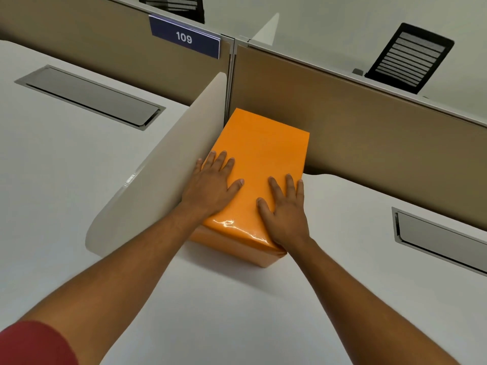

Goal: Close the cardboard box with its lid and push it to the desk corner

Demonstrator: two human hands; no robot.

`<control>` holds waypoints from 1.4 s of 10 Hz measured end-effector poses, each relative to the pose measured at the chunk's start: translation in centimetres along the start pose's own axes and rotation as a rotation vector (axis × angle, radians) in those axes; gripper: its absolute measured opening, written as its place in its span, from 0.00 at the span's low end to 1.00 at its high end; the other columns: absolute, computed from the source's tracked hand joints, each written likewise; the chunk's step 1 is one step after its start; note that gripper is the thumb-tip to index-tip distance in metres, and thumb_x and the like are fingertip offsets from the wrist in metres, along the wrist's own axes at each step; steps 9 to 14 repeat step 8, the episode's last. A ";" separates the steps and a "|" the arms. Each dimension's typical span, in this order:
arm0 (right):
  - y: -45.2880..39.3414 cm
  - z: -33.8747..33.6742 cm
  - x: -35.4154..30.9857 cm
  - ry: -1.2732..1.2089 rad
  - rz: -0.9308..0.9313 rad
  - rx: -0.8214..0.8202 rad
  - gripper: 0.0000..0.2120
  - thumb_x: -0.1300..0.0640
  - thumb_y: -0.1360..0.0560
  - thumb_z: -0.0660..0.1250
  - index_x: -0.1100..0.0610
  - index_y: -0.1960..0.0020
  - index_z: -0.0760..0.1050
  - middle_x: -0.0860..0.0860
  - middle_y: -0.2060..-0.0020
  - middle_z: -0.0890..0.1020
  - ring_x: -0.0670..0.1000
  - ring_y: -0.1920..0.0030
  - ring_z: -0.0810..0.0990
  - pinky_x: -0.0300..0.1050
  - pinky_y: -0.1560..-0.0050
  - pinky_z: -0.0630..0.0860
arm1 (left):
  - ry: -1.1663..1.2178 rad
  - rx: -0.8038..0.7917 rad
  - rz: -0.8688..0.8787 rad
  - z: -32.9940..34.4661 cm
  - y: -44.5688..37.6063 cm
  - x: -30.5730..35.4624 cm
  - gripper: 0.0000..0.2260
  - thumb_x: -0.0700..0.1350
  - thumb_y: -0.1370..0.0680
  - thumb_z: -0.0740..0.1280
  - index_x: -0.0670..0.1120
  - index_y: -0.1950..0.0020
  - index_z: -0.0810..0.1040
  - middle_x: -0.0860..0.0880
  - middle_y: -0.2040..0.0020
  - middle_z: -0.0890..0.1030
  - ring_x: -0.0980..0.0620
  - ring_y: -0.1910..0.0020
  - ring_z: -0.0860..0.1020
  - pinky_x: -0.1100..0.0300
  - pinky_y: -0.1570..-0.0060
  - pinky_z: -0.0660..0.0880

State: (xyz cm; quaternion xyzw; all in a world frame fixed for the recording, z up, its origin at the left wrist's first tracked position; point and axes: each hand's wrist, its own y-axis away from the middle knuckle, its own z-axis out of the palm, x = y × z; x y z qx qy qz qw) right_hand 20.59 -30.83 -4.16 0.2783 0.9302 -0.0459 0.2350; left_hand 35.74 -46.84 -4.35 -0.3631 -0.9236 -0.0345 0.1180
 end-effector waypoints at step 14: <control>-1.6 -4.3 0.9 -0.028 -0.122 0.150 0.36 0.35 0.18 0.57 0.47 0.15 0.54 0.53 0.14 0.53 0.60 0.14 0.46 0.70 0.19 0.48 | -0.048 0.176 0.154 -3.9 0.1 2.9 0.31 0.62 0.15 0.53 0.47 0.17 0.60 0.45 0.15 0.59 0.44 0.16 0.52 0.38 0.19 0.47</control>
